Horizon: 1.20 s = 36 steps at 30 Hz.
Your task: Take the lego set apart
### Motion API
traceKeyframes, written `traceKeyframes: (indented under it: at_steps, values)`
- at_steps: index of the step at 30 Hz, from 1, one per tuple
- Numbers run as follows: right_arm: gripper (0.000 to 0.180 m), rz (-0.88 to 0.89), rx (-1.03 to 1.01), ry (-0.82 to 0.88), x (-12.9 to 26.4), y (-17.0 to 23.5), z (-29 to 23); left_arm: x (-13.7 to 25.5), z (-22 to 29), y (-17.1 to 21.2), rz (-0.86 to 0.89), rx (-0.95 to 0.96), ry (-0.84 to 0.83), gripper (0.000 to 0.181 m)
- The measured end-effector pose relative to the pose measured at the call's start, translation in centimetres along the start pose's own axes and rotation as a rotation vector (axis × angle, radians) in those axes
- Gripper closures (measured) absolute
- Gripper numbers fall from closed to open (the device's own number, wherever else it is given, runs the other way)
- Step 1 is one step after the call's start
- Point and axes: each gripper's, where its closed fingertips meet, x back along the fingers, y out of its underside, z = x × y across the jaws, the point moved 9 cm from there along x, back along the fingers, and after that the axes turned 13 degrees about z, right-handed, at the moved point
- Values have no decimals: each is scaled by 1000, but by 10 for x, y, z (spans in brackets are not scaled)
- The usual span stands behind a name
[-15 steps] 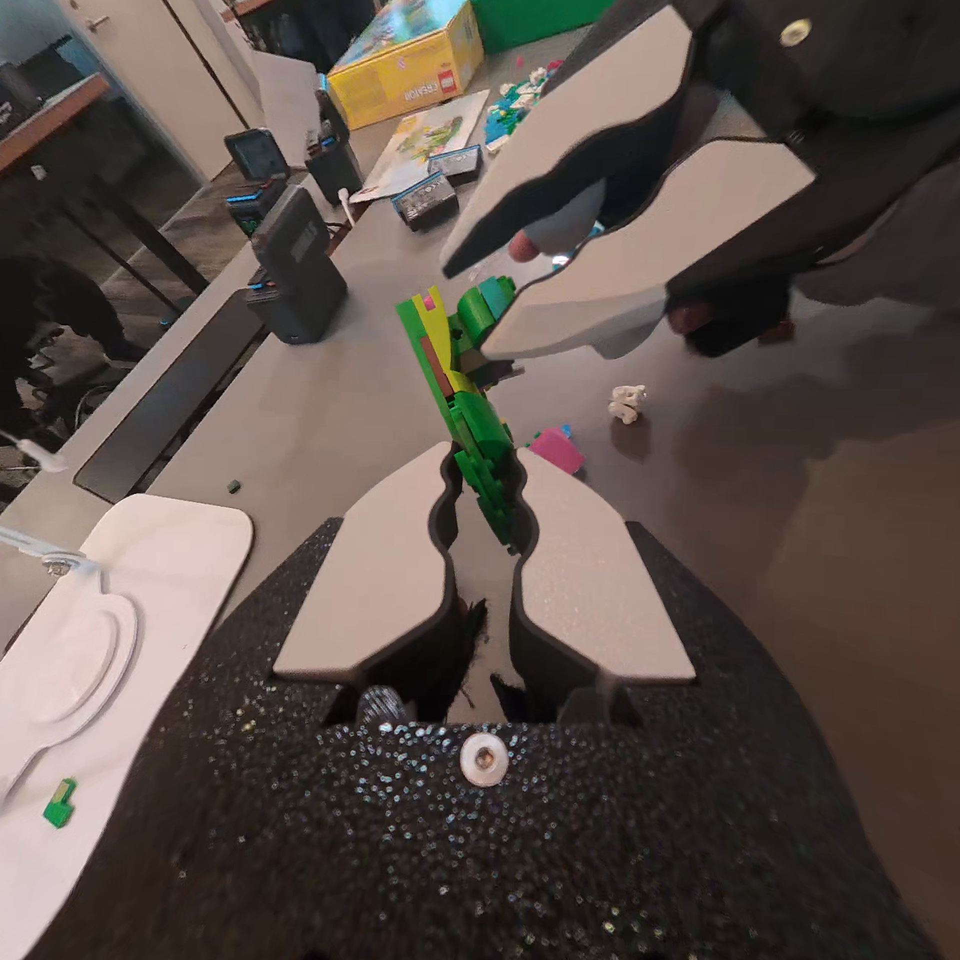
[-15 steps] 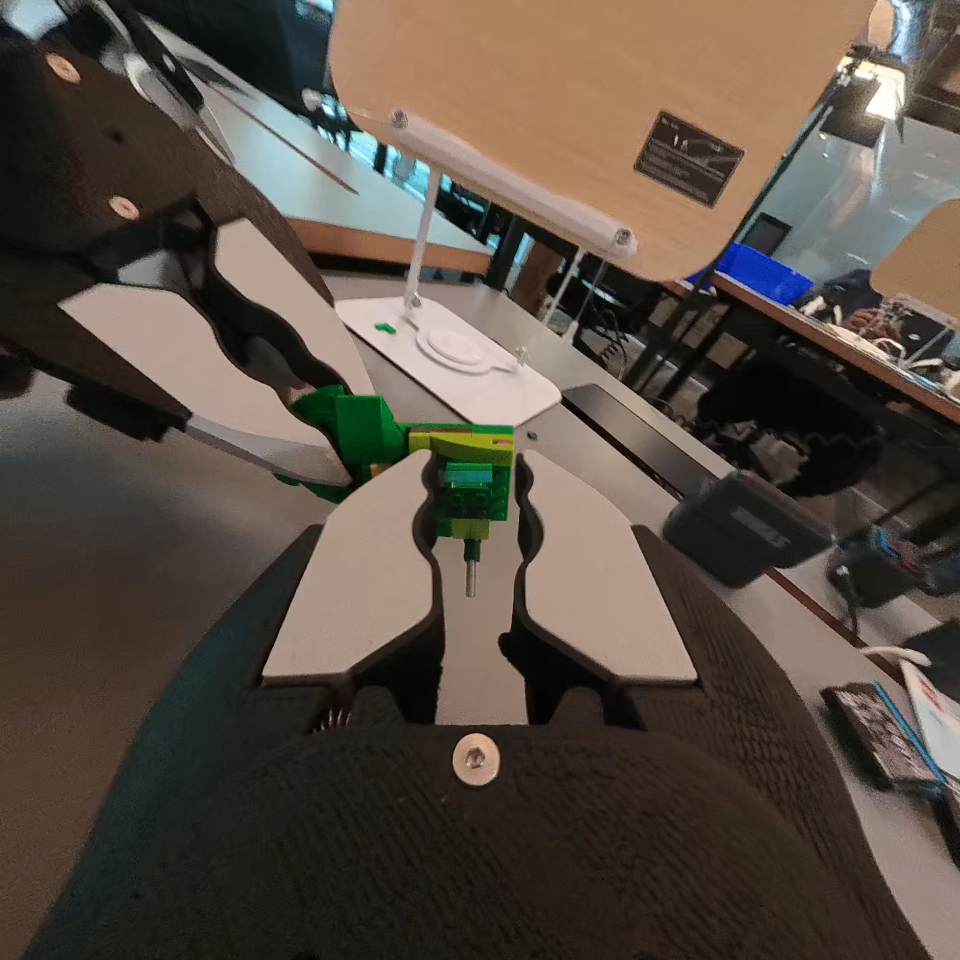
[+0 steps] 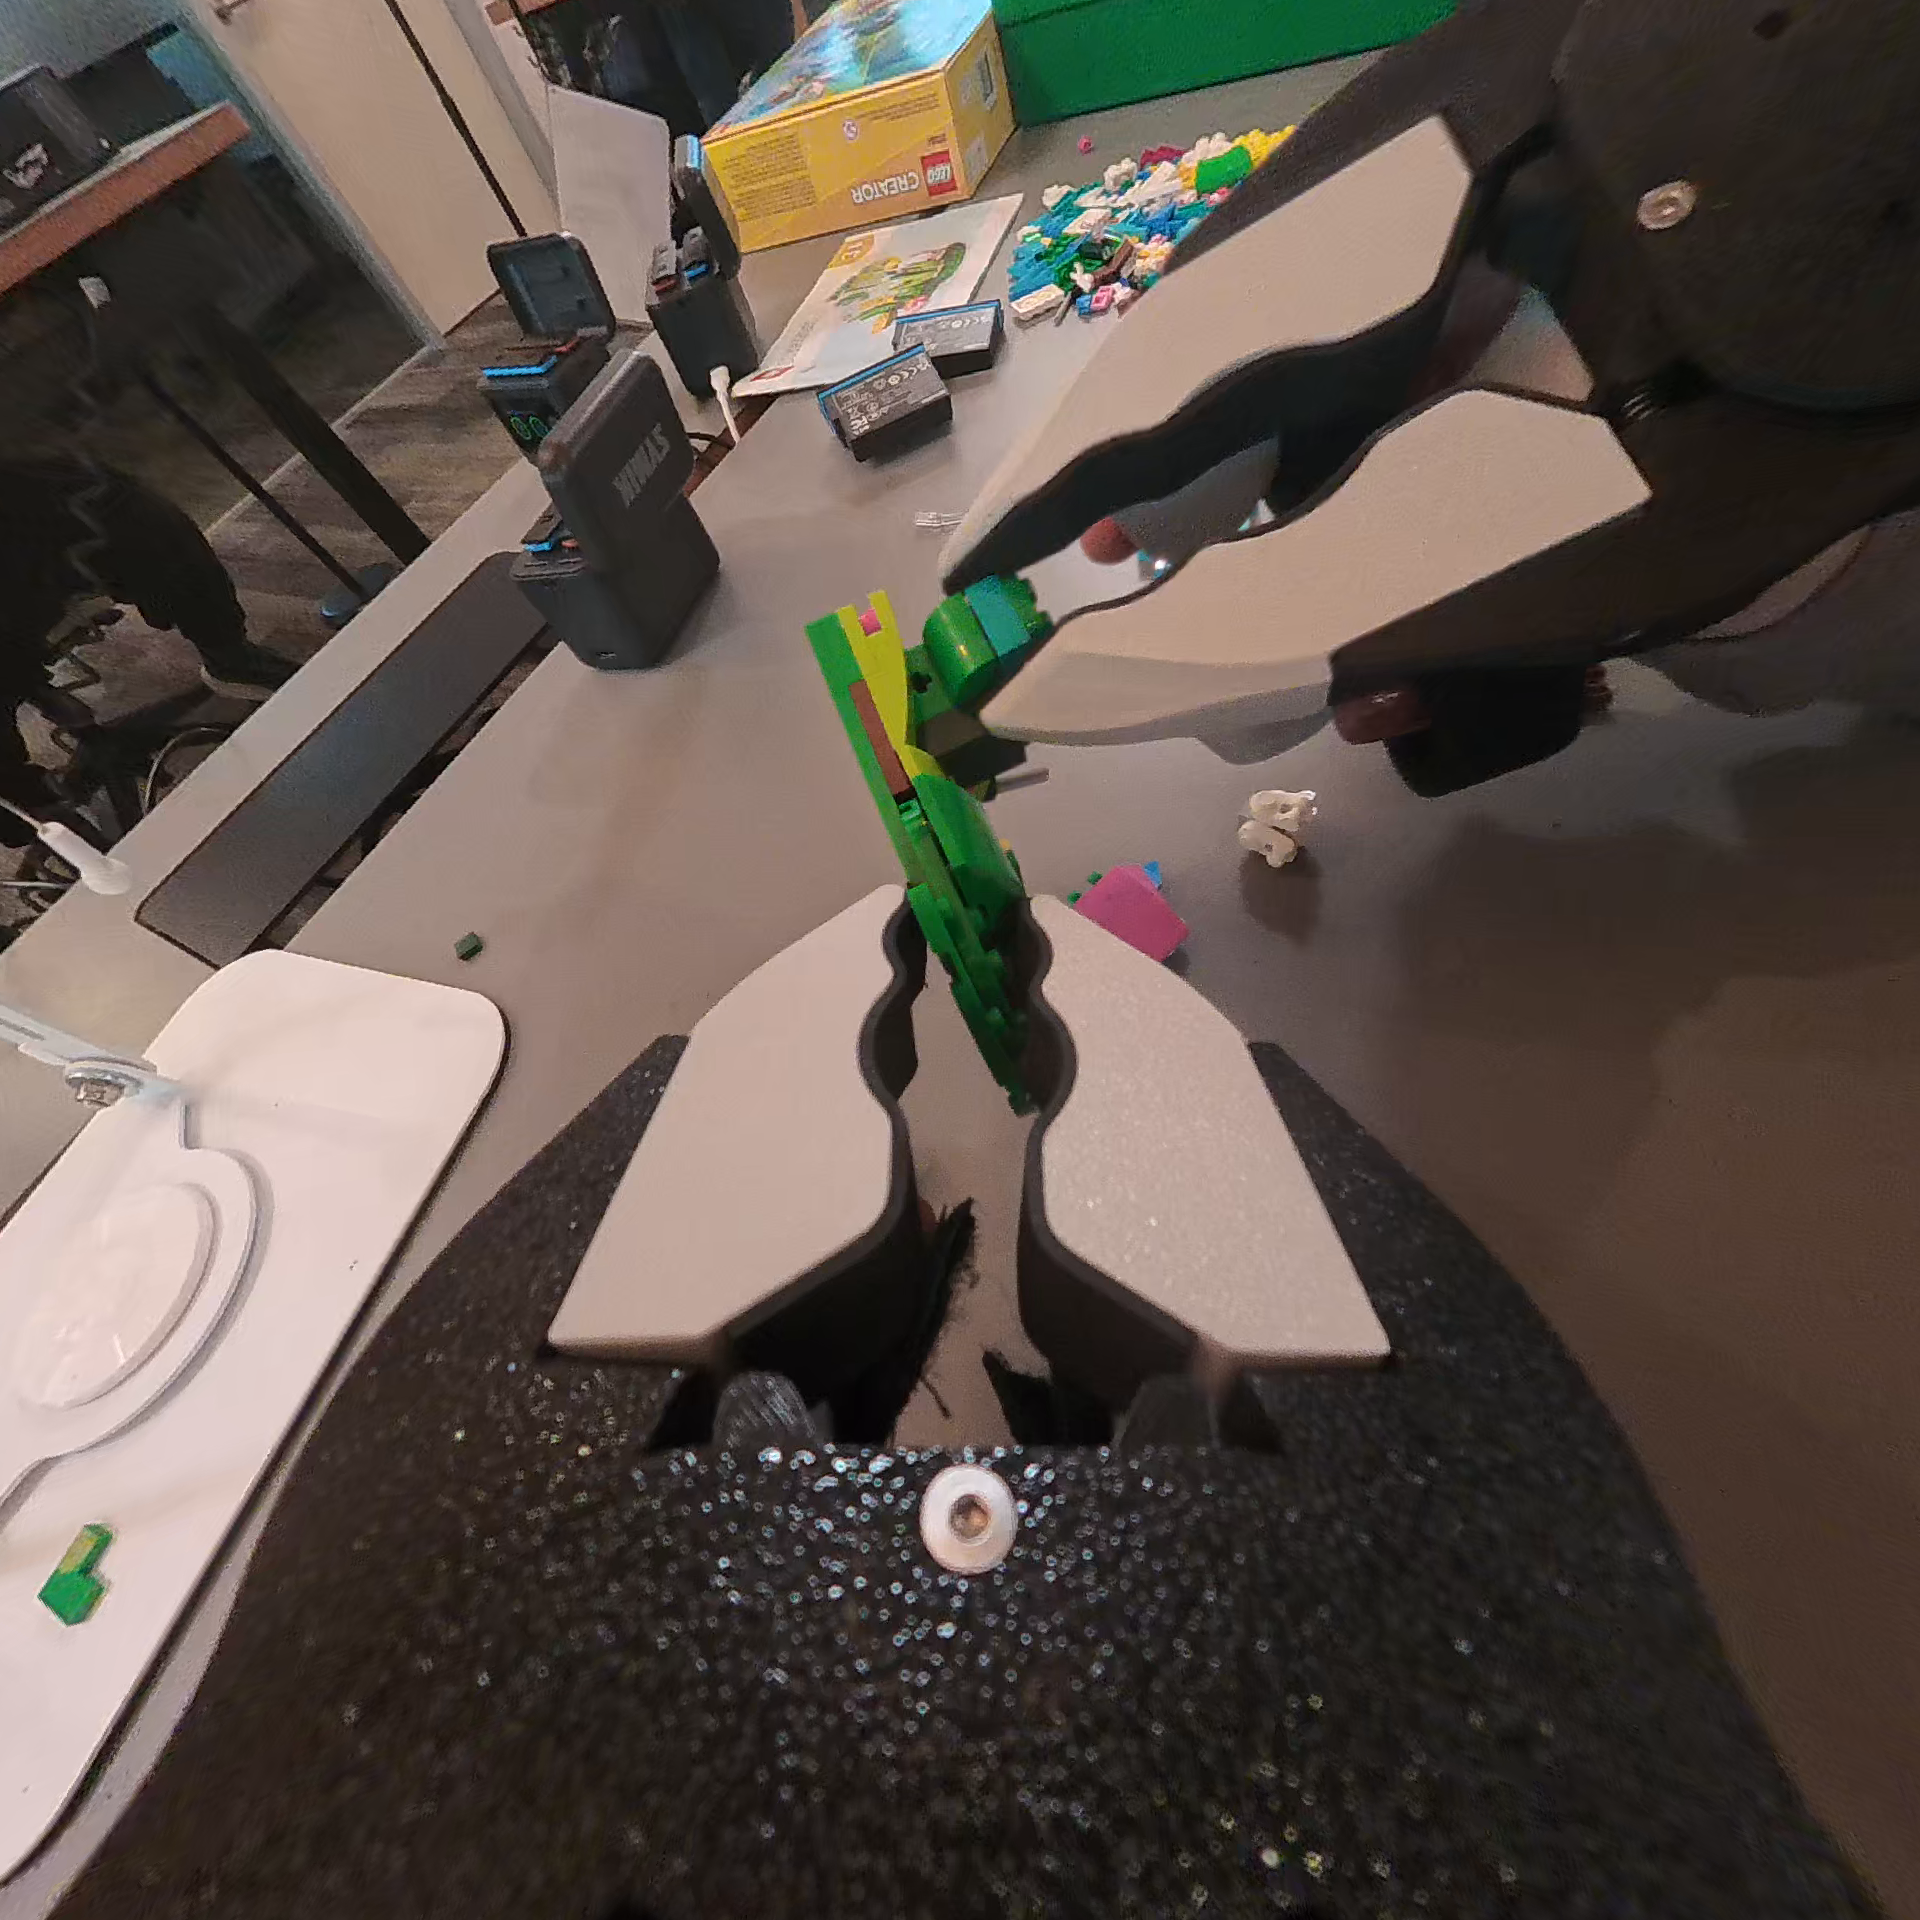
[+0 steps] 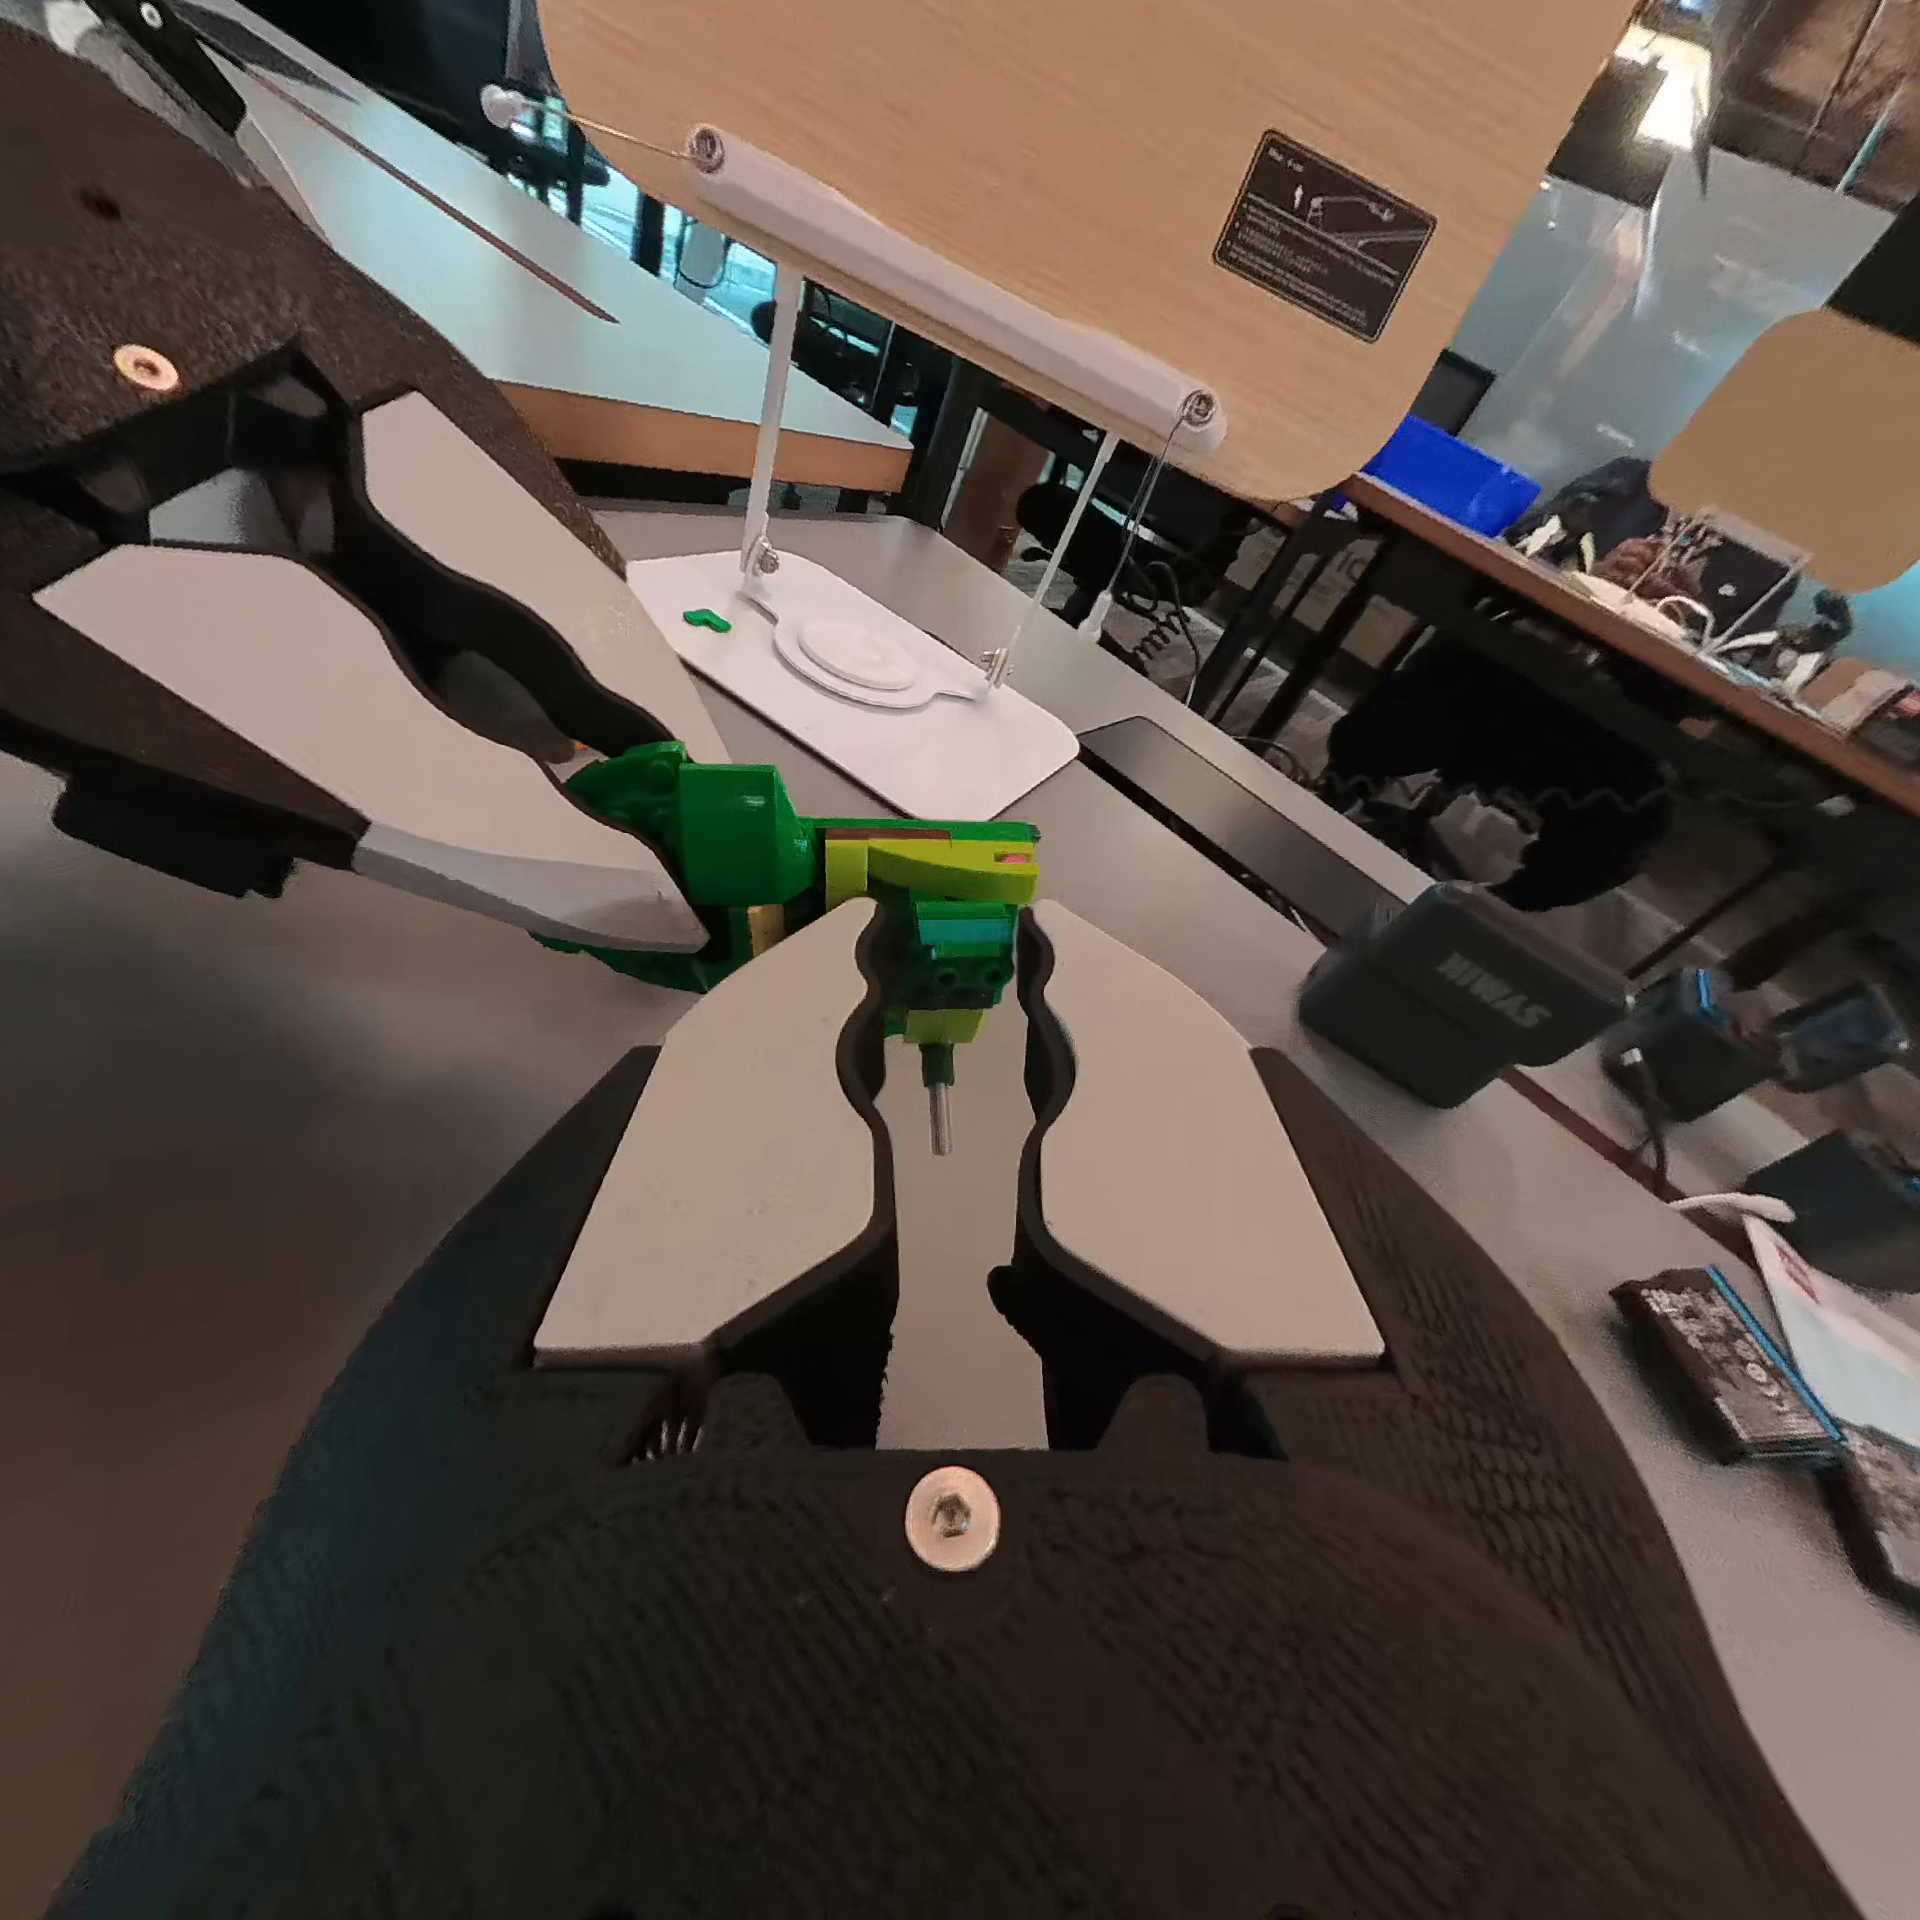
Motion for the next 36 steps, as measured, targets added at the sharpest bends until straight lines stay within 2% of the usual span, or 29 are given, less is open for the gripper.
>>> traceKeyframes:
  at_steps: [9,12,24,26,27,29,32,36]
  values:
    - [164,-22,-32,6,-1,2,2,-2,3,0,10,-14,12,165]
    - [165,-42,-111,-34,-1,3,5,-1,2,2,20,-21,24,165]
    - [165,224,-973,-431,8,7,36,14,-9,4,154,148,159,166]
    - [165,274,-1033,-418,9,7,41,16,-13,9,113,164,152,166]
    - [165,250,-983,-390,9,8,42,18,-16,11,84,166,138,166]
    - [165,124,-746,-372,7,9,33,25,-23,16,15,161,117,165]
    - [164,-65,-435,-444,-1,9,-3,37,-33,23,-64,146,78,165]
    - [164,-210,-258,-433,-14,21,-38,42,-37,28,-68,175,80,165]
